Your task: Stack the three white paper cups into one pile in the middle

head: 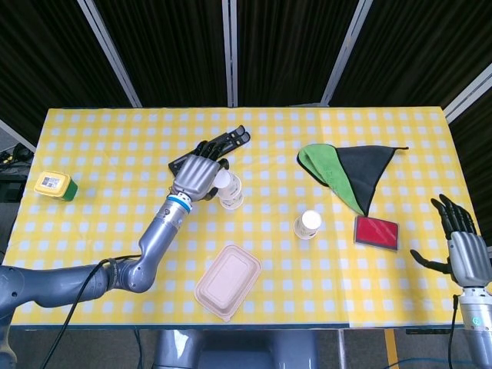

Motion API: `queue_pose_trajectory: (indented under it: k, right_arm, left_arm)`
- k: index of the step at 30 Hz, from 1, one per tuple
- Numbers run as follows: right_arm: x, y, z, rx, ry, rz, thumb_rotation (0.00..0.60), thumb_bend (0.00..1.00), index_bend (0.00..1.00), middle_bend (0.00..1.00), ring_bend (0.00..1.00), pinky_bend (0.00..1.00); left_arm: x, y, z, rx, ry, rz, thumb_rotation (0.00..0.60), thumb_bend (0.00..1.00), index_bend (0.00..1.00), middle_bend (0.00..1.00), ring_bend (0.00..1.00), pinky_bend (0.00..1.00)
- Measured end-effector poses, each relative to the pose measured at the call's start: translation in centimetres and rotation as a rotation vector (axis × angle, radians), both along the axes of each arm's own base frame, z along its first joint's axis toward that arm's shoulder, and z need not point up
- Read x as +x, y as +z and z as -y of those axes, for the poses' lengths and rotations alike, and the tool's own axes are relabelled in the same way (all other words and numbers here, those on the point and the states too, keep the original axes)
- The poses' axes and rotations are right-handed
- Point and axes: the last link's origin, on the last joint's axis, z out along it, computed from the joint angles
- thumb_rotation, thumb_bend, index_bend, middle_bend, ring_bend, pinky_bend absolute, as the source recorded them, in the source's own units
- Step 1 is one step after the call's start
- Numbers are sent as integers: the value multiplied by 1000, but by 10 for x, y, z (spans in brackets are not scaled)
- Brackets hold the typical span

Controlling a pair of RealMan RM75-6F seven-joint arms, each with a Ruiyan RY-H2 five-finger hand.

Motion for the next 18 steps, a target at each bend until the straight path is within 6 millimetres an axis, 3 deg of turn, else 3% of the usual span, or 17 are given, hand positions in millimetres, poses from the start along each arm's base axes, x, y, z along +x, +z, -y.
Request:
queue_pose_trajectory:
  k: [4, 6, 8, 10, 18]
  right_arm:
    - [0, -1, 0, 5, -3, -3, 600, 61, 86, 0, 0, 0]
    - [0, -1, 1, 7, -4, -3, 600, 61, 86, 0, 0, 0]
    - [0, -1, 1, 7, -6, -5, 600, 61, 86, 0, 0, 0]
    - [0, -1, 0, 7, -6, -6, 600, 61, 86, 0, 0, 0]
    - [-1, 2, 1, -15, -1, 1, 600, 60, 91, 0, 0, 0]
  left_arm:
    - [4, -6, 2, -6, -20, 3, 600, 386, 316, 0, 0, 0]
    - [4, -9, 3, -6, -27, -1, 600, 317, 235, 0, 0, 0]
    - [2, -10, 3, -13, -24, -13, 600, 183, 102, 0, 0, 0]
    - [-1, -11, 3, -24, -6, -28, 600, 130, 48, 0, 0, 0]
    - [-16, 2, 6, -4, 32, -13, 600, 123, 32, 0, 0, 0]
